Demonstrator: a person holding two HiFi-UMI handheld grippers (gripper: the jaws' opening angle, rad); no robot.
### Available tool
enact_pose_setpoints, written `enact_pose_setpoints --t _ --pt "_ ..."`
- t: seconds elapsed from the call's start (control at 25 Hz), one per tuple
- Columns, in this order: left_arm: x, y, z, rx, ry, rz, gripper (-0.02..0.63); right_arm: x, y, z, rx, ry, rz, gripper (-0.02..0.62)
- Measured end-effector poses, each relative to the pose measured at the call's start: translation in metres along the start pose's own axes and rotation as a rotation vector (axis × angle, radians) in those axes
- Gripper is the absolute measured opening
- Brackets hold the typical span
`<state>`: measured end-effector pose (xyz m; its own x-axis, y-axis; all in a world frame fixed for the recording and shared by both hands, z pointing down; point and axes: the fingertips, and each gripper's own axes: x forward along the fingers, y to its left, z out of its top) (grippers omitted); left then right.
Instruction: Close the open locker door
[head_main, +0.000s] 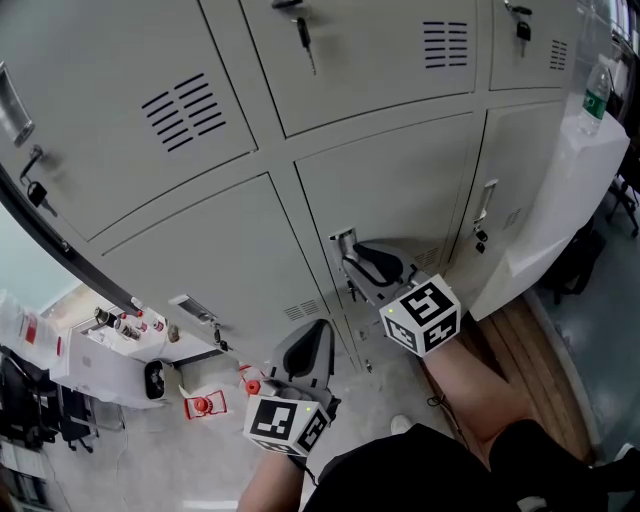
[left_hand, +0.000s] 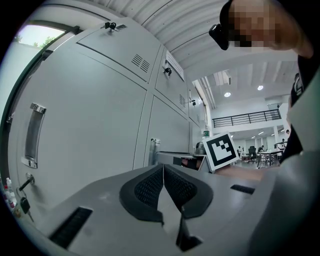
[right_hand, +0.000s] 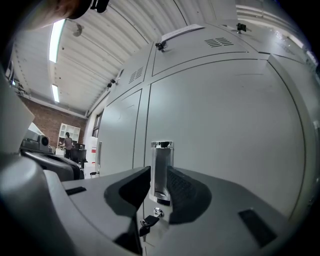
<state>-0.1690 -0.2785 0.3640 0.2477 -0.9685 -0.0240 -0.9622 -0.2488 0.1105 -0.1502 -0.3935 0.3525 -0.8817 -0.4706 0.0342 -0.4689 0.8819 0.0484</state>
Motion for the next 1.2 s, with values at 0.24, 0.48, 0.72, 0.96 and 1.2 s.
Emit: enact_pose_setpoints --t 0.24,0.48,0.72,0.96,1.2 --pt "-0.006 0.000 -0.001 -0.002 0.005 -0.012 0.020 -0.011 -0.012 -0.004 0.037 0.006 -0.045 0.175" --pt "-0.016 -0.005 -0.002 0.000 0.008 -0.045 0.020 -0.027 -0.009 -0.004 0.035 0.010 -0.090 0.173" --pt "-0.033 -0.012 -0.002 -0.007 0.008 -0.093 0.020 -0.049 0.009 -0.006 0.039 0.017 -0.131 0.158" --pt "-0.056 -0.018 -0.002 -0.016 0.006 -0.152 0.020 -0.076 0.035 -0.008 0.038 0.026 -0.189 0.116" --pt "-0.081 -0.024 -0.003 -0.020 0.008 -0.211 0.020 -0.106 0.067 -0.013 0.041 0.045 -0.249 0.057"
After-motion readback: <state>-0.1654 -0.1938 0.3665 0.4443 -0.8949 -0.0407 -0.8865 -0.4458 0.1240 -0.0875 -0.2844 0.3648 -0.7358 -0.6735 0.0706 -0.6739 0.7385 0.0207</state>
